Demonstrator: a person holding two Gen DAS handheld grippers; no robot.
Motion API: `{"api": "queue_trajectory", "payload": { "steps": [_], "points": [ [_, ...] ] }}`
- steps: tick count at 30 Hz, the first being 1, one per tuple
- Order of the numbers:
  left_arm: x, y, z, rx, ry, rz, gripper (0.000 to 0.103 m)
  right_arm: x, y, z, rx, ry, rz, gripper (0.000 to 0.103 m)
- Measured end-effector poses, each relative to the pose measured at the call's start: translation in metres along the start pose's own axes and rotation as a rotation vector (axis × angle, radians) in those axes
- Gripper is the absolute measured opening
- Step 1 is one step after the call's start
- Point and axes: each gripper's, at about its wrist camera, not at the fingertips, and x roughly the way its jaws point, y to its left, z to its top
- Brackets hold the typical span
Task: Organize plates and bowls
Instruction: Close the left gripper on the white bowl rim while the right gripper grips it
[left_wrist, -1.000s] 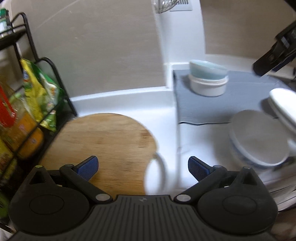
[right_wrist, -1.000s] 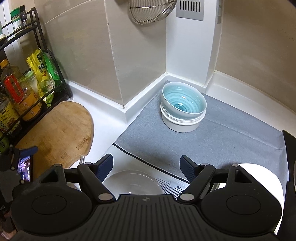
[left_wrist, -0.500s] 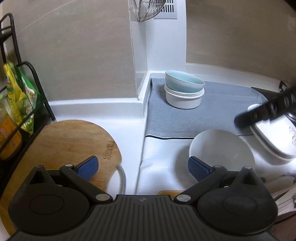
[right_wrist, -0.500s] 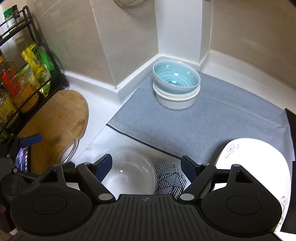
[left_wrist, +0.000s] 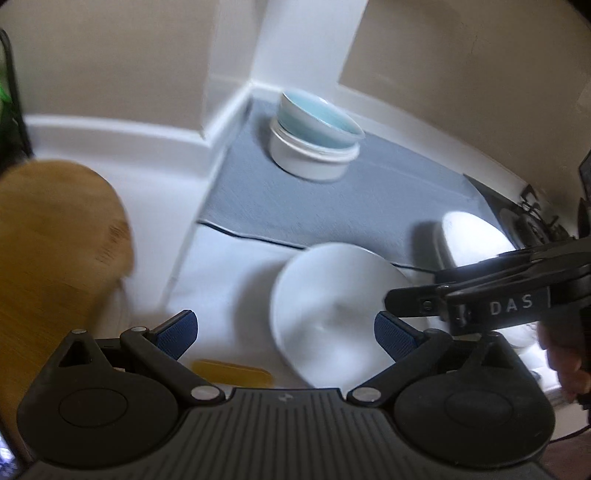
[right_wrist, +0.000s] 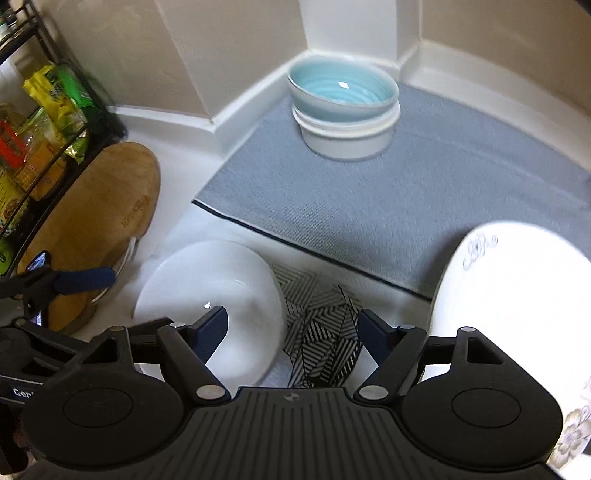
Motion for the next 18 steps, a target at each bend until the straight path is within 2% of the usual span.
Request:
{"api": "queue_trajectory", "payload": {
  "steps": [1,2,3,4,5,6,7,8,9,12,18],
  "points": [
    [0.003,-0.002,0.001,0.0,0.012,-0.012,0.096,0.002,-0.003,0.0,0.013,0.014,0.009,0.076],
    [0.007,-0.004,0.001,0.003,0.024,-0.024,0.089,0.005,-0.006,-0.001,0.02,0.026,0.014,0.075],
    [0.011,-0.005,0.001,0.001,0.037,-0.032,0.078,0.007,-0.009,-0.001,0.025,0.038,0.018,0.068],
    [0.014,-0.006,0.002,-0.008,0.05,-0.04,0.071,0.01,-0.01,-0.001,0.027,0.05,0.024,0.055],
    [0.017,-0.006,0.002,-0.021,0.063,-0.051,0.06,0.012,-0.011,-0.001,0.023,0.064,0.037,0.046],
    [0.02,-0.005,0.002,-0.04,0.07,-0.04,0.047,0.014,-0.011,-0.001,0.017,0.076,0.048,0.03],
    [0.021,-0.004,0.003,-0.057,0.07,-0.028,0.041,0.014,-0.011,-0.001,0.009,0.082,0.066,0.018],
    [0.022,-0.002,0.004,-0.072,0.072,-0.012,0.027,0.014,-0.01,-0.001,-0.007,0.083,0.079,0.014],
    [0.023,0.001,0.005,-0.09,0.079,0.001,0.02,0.014,-0.008,-0.001,-0.028,0.081,0.084,0.009],
    [0.025,0.009,0.007,-0.14,0.098,-0.003,0.015,0.014,-0.004,0.0,-0.074,0.075,0.078,0.009],
    [0.025,0.007,0.007,-0.196,0.106,0.01,0.012,0.012,-0.006,0.007,-0.096,0.065,0.079,0.008]
  ]
}}
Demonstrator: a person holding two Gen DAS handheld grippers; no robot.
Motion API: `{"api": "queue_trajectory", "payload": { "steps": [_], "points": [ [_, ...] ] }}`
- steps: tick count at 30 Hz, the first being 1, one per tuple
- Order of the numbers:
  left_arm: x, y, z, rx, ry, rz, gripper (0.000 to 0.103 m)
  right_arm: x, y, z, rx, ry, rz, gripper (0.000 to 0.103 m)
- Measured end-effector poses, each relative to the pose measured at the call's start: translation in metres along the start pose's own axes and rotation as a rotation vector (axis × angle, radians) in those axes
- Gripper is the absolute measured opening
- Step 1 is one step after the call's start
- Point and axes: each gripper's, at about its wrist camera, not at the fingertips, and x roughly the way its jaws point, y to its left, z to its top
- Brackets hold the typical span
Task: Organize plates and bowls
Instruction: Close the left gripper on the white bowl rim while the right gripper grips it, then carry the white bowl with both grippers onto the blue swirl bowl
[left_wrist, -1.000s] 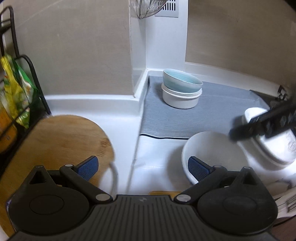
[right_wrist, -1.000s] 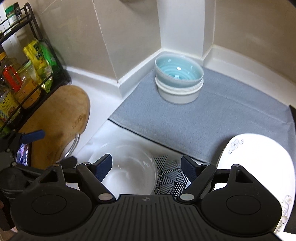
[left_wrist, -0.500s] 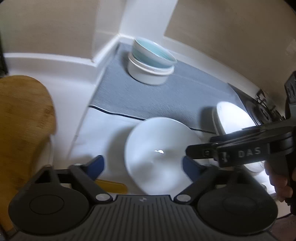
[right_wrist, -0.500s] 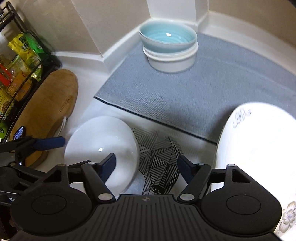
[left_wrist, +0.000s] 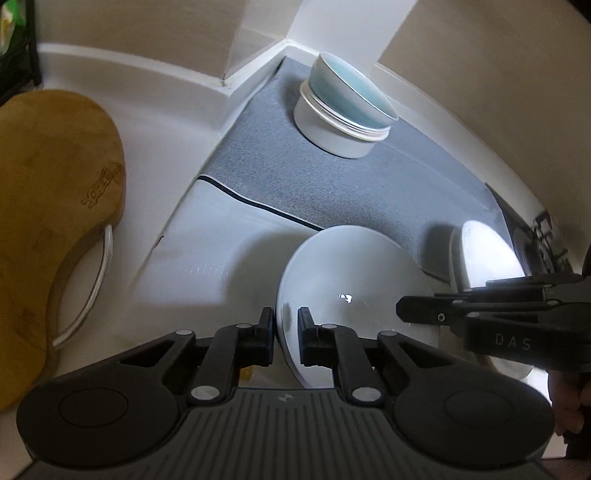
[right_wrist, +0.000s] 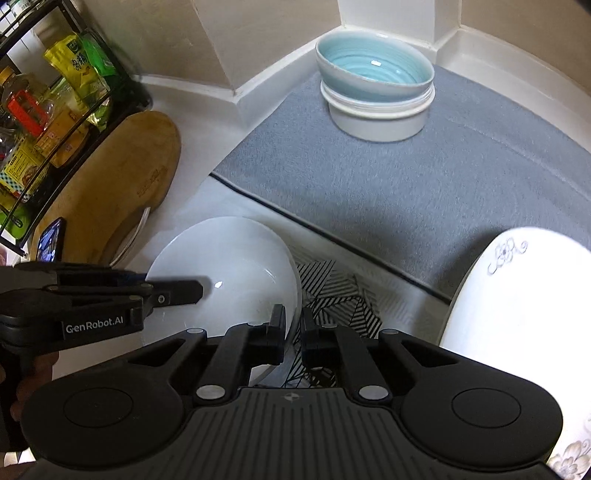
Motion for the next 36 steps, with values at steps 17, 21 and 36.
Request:
{"api": "queue_trajectory", "payload": {
  "steps": [17,21,36],
  "points": [
    [0.031,-0.028,0.031,0.035,-0.026,0.025,0.012,0.009,-0.044,0.024,0.069,-0.016,0.003,0.008],
    [0.047,-0.025,0.028,0.0,0.036,0.025,0.025,0.015,-0.046,0.025,0.071,0.0,0.021,0.012],
    [0.026,-0.046,0.061,-0.026,-0.039,-0.001,0.015,-0.017,-0.047,0.049,0.005,-0.118,-0.022,0.009]
  ]
}}
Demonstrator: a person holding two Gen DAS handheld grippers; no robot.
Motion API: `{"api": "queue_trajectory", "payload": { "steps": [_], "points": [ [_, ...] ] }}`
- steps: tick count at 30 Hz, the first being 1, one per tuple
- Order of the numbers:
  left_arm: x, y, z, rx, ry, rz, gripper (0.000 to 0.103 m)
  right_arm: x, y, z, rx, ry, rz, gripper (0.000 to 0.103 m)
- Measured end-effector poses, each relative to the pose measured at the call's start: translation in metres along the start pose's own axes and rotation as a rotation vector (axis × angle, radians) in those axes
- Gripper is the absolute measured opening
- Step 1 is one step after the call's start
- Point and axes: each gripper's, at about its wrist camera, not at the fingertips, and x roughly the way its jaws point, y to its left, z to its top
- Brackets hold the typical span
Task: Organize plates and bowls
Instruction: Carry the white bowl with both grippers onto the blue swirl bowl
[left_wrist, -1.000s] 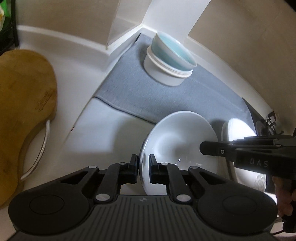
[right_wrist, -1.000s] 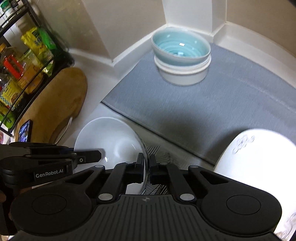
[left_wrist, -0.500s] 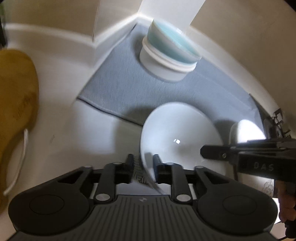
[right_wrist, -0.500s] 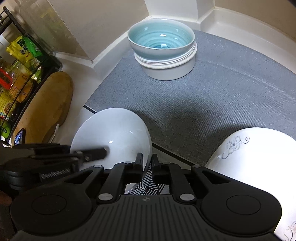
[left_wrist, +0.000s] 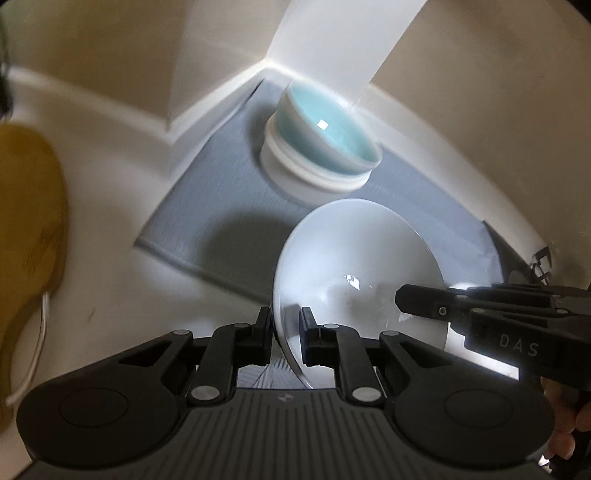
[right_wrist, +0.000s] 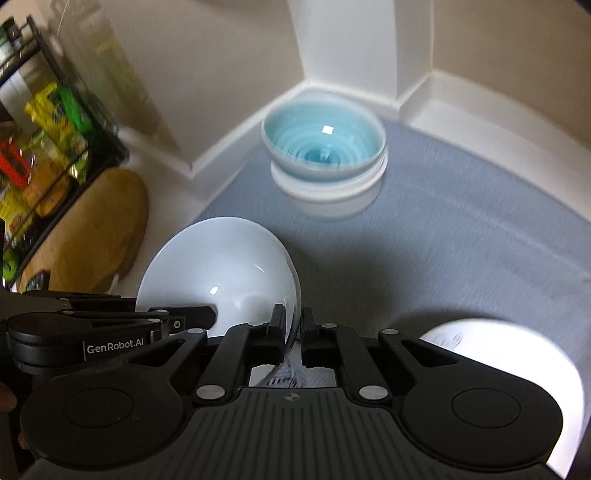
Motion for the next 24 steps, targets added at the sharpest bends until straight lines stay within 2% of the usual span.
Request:
{"api": "queue_trajectory", "payload": {
  "steps": [13,24],
  "points": [
    [-0.001,-0.052,0.069,0.079,-0.104,-0.009,0.015,-0.032,-0.033,0.053,0.011,-0.157,-0.065,0.009],
    [0.018,-0.054,0.117,0.056,-0.148,0.029,0.015,-0.011,-0.054,0.101,0.0,-0.203,-0.082,0.009]
  ]
}}
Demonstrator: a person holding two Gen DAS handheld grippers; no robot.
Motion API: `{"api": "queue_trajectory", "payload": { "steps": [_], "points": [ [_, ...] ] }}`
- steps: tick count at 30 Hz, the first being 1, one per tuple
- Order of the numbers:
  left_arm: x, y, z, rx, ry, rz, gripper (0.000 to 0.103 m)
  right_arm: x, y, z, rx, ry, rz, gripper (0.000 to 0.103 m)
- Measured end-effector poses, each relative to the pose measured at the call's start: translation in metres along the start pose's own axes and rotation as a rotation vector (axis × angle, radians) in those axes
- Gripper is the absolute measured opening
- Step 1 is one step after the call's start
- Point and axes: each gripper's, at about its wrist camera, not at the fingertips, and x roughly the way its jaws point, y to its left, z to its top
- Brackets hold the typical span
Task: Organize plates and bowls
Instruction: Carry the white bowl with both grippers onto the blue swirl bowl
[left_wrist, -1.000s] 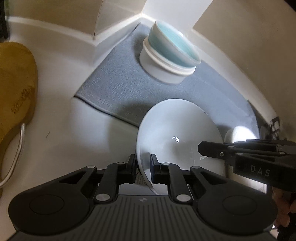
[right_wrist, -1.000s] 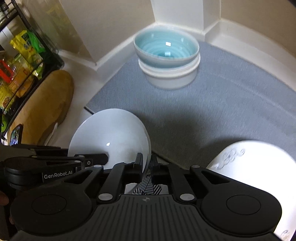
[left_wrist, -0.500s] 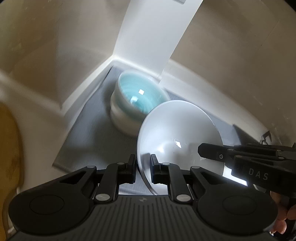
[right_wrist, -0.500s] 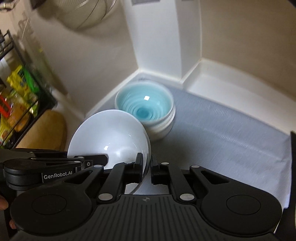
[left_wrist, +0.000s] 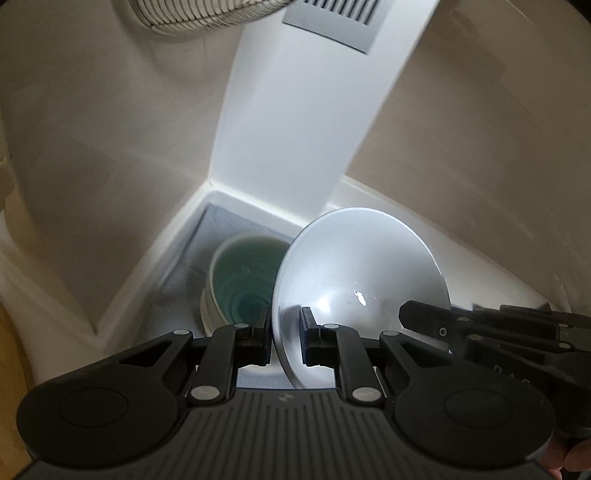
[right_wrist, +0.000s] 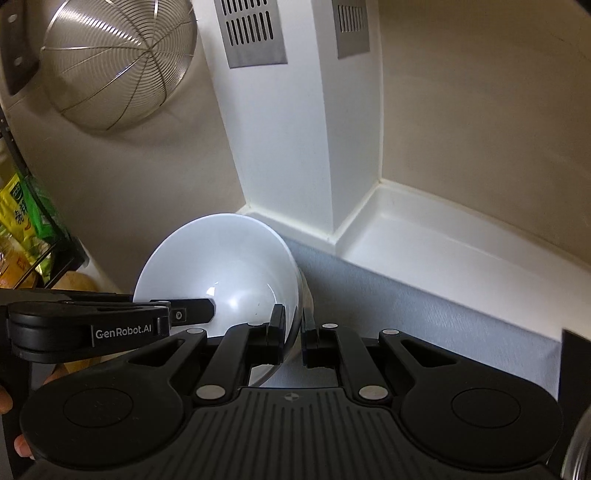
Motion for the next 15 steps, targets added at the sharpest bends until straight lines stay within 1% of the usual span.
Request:
{"api": "queue_trajectory", "payload": {
  "steps": [4,7,10,15],
  "points": [
    [0.01,0.006,0.011,-0.026,-0.013,0.045,0.015,0.022,-0.002,0.015,0.007,0.004,0.026,0.009],
    [0.018,0.009,0.012,-0.041,-0.023,0.09,0.015,0.04,-0.004,0.022,0.011,0.02,0.051,0.009],
    [0.026,0.013,0.01,-0.064,-0.004,0.105,0.015,0.055,-0.004,0.025,0.009,0.033,0.057,0.009],
    [0.036,0.011,0.007,-0.068,0.014,0.14,0.015,0.074,-0.008,0.025,-0.003,0.063,0.06,0.009]
  ]
}}
